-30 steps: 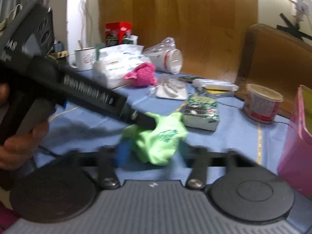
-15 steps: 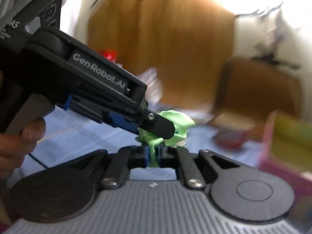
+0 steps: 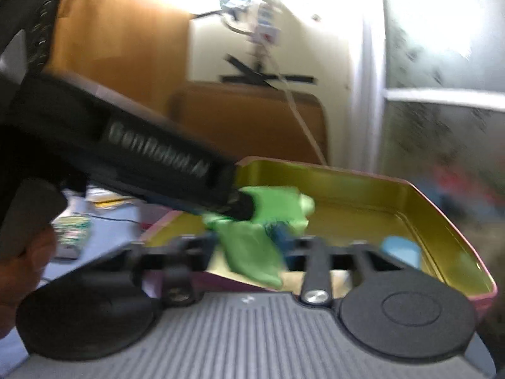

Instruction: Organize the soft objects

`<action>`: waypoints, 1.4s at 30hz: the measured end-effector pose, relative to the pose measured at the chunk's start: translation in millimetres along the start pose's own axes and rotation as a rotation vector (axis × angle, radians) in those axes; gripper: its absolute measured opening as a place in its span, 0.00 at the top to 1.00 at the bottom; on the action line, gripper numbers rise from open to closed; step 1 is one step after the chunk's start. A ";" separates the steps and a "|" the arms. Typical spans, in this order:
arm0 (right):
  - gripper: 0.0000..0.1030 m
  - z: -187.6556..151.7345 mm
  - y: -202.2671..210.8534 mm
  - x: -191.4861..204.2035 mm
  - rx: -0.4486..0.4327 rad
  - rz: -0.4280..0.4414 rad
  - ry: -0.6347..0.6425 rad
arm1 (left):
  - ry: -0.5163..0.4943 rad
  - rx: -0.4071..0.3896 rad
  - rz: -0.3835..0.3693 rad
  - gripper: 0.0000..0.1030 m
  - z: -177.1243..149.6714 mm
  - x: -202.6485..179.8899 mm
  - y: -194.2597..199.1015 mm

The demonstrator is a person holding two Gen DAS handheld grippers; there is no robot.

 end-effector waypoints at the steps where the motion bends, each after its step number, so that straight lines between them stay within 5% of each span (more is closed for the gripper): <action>1: 0.40 -1.8 2.0 -4.1 -0.004 0.007 -0.020 | 0.006 -0.005 -0.003 0.49 -0.4 2.6 5.2; 9: 0.38 2.1 25.9 -9.2 -0.129 0.006 -0.075 | 0.023 -0.151 0.049 0.43 -11.6 26.6 77.3; 15: 0.38 11.1 28.0 12.1 -0.161 0.081 -0.067 | 0.175 -0.185 0.220 0.43 -38.2 101.3 124.9; 21: 0.41 18.4 13.4 60.1 -0.071 0.312 -0.042 | 0.301 -0.164 0.463 0.43 -95.8 183.9 167.7; 27: 0.59 9.6 -28.4 130.4 0.106 0.527 0.004 | 0.343 -0.109 0.642 0.43 -136.0 240.1 191.6; 31: 0.61 7.6 -62.5 178.1 0.181 0.550 0.075 | 0.402 -0.142 0.599 0.42 -141.6 253.5 198.1; 37: 0.48 15.7 -115.3 238.0 0.283 0.556 0.183 | 0.361 -0.166 0.577 0.41 -139.7 249.7 196.7; 42: 0.50 5.7 -138.7 272.4 0.284 0.520 0.344 | 0.405 -0.195 0.562 0.37 -142.6 252.9 202.1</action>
Point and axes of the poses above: each gripper's, at about its wrist camera, not at the fingertips, and y roughly against the way its jaws point, x to its left, z to its top, the point moved 1 cm from there along -y, roughly the way its jaws point, and after that the axes turned 4 degrees about z, right-handed, at the moved point
